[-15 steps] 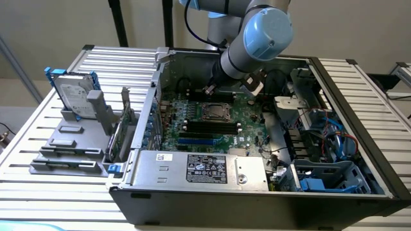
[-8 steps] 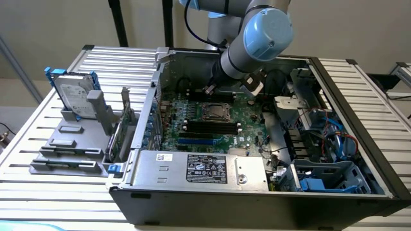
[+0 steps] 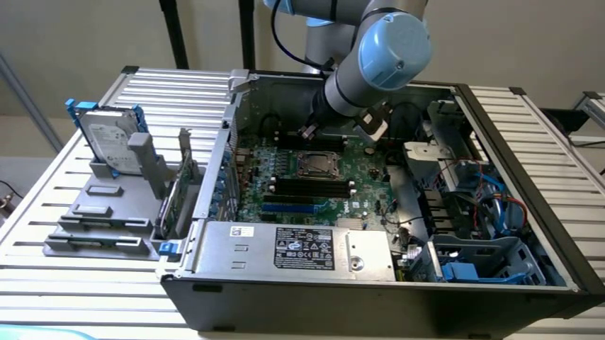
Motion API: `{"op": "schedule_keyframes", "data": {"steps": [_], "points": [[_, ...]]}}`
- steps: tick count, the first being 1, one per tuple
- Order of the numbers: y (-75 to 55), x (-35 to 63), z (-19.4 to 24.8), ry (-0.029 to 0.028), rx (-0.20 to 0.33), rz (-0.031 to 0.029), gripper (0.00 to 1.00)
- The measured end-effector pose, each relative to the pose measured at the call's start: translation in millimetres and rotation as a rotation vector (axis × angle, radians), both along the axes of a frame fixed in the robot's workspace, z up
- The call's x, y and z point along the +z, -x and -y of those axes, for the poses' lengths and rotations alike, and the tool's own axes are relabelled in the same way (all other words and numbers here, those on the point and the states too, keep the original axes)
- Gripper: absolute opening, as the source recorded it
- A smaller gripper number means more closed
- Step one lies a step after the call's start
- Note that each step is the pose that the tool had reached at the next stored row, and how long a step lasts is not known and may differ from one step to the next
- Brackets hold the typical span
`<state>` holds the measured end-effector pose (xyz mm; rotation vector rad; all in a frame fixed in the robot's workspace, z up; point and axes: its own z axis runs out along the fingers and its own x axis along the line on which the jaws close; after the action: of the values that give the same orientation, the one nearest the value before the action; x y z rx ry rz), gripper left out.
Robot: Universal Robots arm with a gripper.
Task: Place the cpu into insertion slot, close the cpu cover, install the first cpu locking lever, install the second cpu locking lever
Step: 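Install the second cpu locking lever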
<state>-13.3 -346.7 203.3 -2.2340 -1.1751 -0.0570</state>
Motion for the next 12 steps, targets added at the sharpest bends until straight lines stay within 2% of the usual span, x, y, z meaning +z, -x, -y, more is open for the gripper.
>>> {"op": "schedule_keyframes", "data": {"steps": [7, 10, 12], "points": [[0.0, 0.0, 0.5, -0.0022, 0.000, -0.0001, 0.11], [-0.7, 0.0, 5.2, -0.0022, 0.000, -0.0010, 0.11], [-1.8, 0.0, 11.7, -0.0021, 0.000, -0.0034, 0.11]]}}
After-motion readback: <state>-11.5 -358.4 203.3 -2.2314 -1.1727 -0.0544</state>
